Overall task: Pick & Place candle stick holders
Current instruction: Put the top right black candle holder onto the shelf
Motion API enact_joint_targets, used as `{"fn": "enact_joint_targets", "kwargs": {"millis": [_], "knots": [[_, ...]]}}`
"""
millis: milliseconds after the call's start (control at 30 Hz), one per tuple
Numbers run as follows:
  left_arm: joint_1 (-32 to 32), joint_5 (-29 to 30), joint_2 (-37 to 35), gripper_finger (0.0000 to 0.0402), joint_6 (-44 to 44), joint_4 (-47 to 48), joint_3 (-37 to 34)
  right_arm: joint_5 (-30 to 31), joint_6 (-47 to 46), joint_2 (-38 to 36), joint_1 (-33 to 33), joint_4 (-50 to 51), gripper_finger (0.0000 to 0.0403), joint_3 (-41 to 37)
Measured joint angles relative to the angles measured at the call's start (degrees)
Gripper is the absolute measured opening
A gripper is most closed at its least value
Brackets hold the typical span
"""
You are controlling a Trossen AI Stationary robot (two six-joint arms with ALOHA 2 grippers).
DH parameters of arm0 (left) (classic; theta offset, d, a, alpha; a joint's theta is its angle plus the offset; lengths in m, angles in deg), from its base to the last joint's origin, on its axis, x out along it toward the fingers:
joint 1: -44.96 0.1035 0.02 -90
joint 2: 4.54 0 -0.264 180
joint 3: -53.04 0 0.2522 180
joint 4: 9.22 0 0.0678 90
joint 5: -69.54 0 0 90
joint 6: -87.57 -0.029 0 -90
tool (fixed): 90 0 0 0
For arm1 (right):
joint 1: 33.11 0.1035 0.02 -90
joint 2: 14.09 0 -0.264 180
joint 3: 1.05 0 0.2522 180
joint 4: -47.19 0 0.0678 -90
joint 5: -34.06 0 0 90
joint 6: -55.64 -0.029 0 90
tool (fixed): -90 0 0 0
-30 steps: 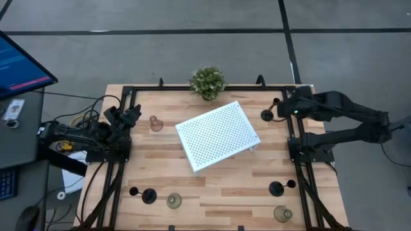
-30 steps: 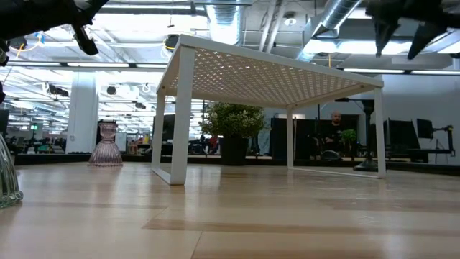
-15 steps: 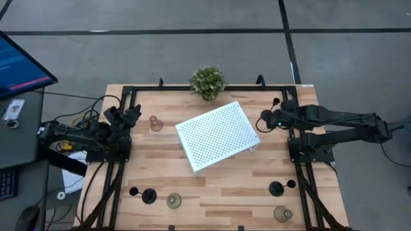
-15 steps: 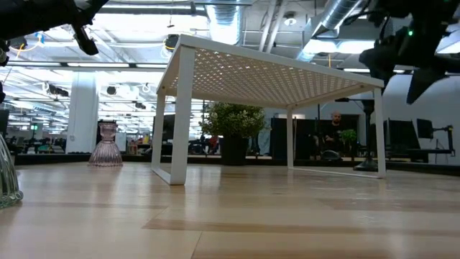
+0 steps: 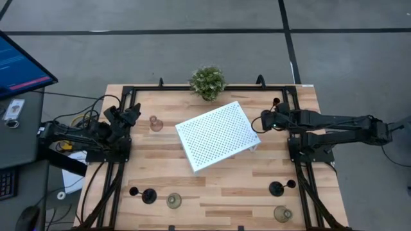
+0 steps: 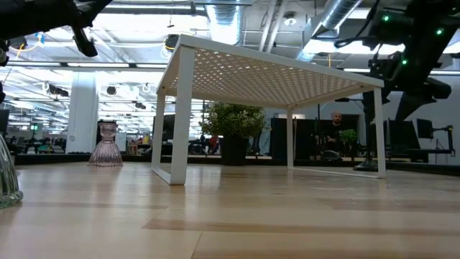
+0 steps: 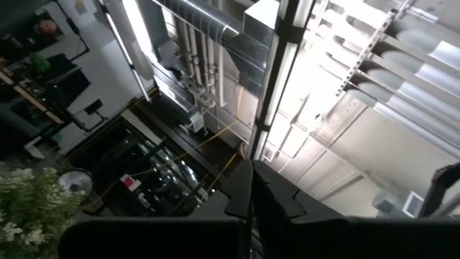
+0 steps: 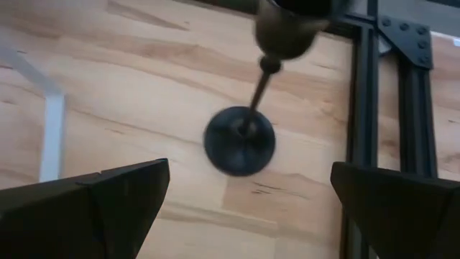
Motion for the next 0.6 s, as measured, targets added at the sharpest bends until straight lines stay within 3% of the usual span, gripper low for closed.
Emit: {"fn": "enact_joint_targets", "kwargs": {"millis": [167,600], "knots": [[0.0,0.7,0.0,0.0010,0.0,0.0,0.0,0.0,1.3,-1.3,-3.4,-0.9,0.0379,-0.9],[0.0,0.8,0.0,0.0010,0.0,0.0,0.0,-5.2,15.9,-1.1,-13.9,-11.2,0.0379,-1.1]]}}
